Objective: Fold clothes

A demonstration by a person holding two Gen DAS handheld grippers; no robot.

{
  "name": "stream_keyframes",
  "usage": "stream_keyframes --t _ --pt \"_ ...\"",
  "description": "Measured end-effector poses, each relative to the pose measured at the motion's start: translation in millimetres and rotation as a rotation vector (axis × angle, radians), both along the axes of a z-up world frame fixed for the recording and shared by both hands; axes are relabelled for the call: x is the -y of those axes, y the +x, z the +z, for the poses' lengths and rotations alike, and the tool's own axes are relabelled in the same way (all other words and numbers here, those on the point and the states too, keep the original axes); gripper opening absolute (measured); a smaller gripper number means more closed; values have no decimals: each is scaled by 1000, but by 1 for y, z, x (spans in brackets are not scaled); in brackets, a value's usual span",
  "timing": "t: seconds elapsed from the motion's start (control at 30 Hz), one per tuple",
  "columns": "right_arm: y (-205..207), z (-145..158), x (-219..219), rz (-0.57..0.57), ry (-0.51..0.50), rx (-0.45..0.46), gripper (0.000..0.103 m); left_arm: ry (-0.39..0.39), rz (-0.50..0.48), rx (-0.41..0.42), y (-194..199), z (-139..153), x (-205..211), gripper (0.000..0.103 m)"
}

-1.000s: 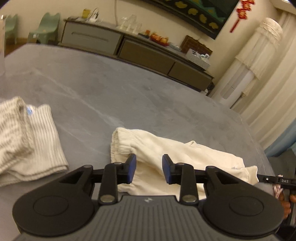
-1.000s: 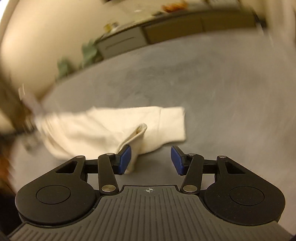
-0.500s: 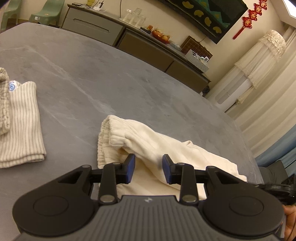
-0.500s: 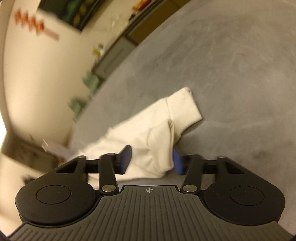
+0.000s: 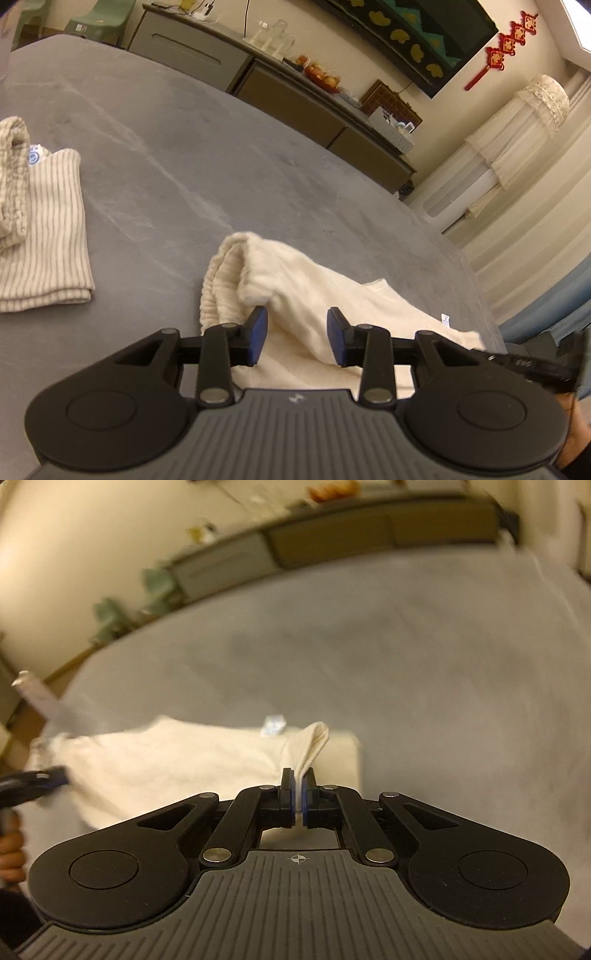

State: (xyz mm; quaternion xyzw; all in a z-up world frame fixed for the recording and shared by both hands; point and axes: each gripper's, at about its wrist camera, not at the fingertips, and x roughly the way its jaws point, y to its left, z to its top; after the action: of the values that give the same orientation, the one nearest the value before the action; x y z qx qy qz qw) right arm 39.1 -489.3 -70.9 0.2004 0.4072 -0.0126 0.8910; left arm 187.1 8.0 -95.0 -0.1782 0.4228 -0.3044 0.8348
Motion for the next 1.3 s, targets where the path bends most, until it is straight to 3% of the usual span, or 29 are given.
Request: stream_keyframes --t 0.13,0.3,0.33,0.4,0.47,0.6,0.77,0.83,1.03,1.1,1.17,1.27,1.3 --pt "-5 -9 10 -50 107 40 4 -8 23 -20 8 0 1 44" --pt "-1 -11 4 -27 107 43 9 40 22 -14 14 3 14 43" --pt "-1 -13 4 -24 103 41 10 48 21 -14 15 3 15 40" --pt "-1 -15 4 -19 96 37 11 53 20 -25 16 4 16 16" --pt "0 -18 5 -14 89 33 12 51 25 -32 16 6 14 4" --pt "1 -22 5 -5 74 25 13 -13 0 -9 -11 31 2 2" --pt "1 -26 6 4 60 20 12 108 26 -38 -26 12 -11 2" --pt "1 -26 6 5 57 21 12 87 34 -55 -24 8 -16 3" --pt "2 -25 6 8 47 22 13 70 67 22 -23 31 -16 30" --pt "2 -25 6 9 44 23 13 80 81 27 -20 35 -9 43" --pt "2 -25 6 10 40 24 13 135 73 29 -18 31 3 42" --pt "2 -25 6 10 33 25 13 231 35 34 -21 20 20 2" --pt "1 -23 5 3 8 32 13 250 24 40 -26 18 20 1"
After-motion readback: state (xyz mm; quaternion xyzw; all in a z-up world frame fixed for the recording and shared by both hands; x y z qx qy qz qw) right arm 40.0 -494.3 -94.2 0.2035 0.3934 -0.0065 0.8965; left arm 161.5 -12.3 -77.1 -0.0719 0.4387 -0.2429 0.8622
